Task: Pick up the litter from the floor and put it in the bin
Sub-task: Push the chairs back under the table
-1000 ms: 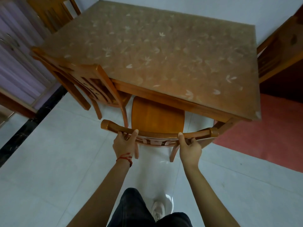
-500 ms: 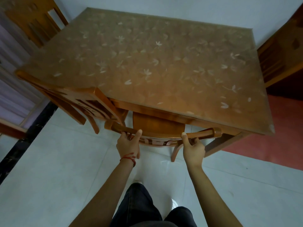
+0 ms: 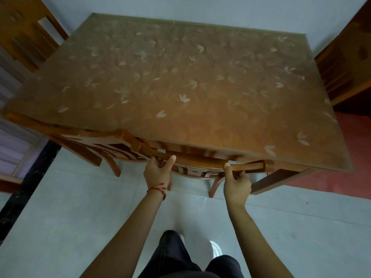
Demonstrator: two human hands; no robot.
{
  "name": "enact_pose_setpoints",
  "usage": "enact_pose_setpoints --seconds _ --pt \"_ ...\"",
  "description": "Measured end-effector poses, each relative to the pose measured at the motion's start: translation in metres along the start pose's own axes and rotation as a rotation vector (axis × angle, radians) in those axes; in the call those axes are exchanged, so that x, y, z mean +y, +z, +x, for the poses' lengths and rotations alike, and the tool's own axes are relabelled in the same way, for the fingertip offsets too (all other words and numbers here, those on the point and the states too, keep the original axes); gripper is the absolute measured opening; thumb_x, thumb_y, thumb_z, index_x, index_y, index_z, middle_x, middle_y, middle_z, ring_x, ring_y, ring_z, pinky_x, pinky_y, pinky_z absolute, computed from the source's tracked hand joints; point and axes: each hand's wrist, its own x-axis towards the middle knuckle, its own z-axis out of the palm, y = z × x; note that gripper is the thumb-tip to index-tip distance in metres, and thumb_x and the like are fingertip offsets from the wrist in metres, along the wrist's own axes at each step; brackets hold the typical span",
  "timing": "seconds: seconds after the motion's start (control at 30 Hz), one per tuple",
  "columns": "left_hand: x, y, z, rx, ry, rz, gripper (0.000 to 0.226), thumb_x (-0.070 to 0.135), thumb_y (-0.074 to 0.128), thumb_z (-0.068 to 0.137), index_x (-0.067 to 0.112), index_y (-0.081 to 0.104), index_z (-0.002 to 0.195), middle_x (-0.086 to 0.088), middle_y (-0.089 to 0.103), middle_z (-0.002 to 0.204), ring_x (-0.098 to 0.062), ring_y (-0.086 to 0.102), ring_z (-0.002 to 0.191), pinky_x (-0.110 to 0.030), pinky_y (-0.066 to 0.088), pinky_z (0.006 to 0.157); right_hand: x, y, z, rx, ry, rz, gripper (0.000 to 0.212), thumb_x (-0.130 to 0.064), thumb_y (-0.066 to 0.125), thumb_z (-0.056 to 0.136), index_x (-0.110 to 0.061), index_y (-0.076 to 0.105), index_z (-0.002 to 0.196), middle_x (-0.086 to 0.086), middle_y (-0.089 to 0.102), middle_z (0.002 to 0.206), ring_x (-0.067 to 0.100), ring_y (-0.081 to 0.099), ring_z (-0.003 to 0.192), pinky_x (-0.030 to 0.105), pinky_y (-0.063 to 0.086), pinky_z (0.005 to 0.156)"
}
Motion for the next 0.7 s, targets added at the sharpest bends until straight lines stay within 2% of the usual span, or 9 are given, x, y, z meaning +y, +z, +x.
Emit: enact_pose_setpoints --seconds 0.07,0.17,0.3,0.5,0.7 --pt "0.004 0.000 0.011 -0.013 0.007 -0.001 0.035 0.032 0.071 0.077 0.003 0.064 0.095 -0.010 0.069 0.091 -0.024 0.062 0.089 -0.033 0.047 0.082 -0.003 0.007 0.002 0.013 0.002 0.006 0.035 -0.039 0.058 0.086 -0.006 0.064 0.093 0.005 0.066 0.074 0.017 0.058 0.065 0.024 0.040 0.063" --pt "0.009 0.001 0.027 -0.034 0.005 -0.022 0.034 0.029 0.072 0.077 0.002 0.064 0.095 -0.012 0.069 0.094 -0.026 0.062 0.091 -0.038 0.049 0.085 -0.009 0.018 0.008 0.029 0.018 0.009 0.036 -0.040 0.058 0.085 -0.005 0.063 0.090 0.000 0.061 0.065 0.013 0.054 0.060 0.024 0.038 0.062" --pt "0.010 0.006 0.032 -0.050 0.000 -0.027 0.037 0.032 0.072 0.076 0.002 0.063 0.096 -0.011 0.069 0.096 -0.024 0.062 0.092 -0.031 0.047 0.083 -0.013 0.022 0.015 0.052 0.024 0.009 0.030 -0.039 0.059 0.085 -0.009 0.065 0.086 -0.001 0.061 0.063 0.012 0.056 0.059 0.024 0.038 0.057" --pt "0.006 0.011 0.032 -0.041 0.002 -0.011 0.043 0.034 0.072 0.075 0.001 0.062 0.100 -0.014 0.067 0.103 -0.025 0.061 0.096 -0.033 0.047 0.086 -0.010 0.019 0.020 0.059 0.030 -0.027 0.033 -0.035 0.059 0.086 -0.005 0.061 0.070 -0.006 0.048 0.042 0.003 0.046 0.037 0.021 0.032 0.048" --pt "0.003 0.013 0.032 -0.041 -0.007 0.025 0.046 0.039 0.070 0.076 0.000 0.061 0.097 -0.017 0.065 0.102 -0.028 0.060 0.094 -0.034 0.047 0.079 -0.008 0.015 0.025 0.029 0.032 -0.039 0.037 -0.040 0.060 0.084 -0.009 0.060 0.063 -0.006 0.048 0.043 0.005 0.045 0.038 0.023 0.034 0.050"
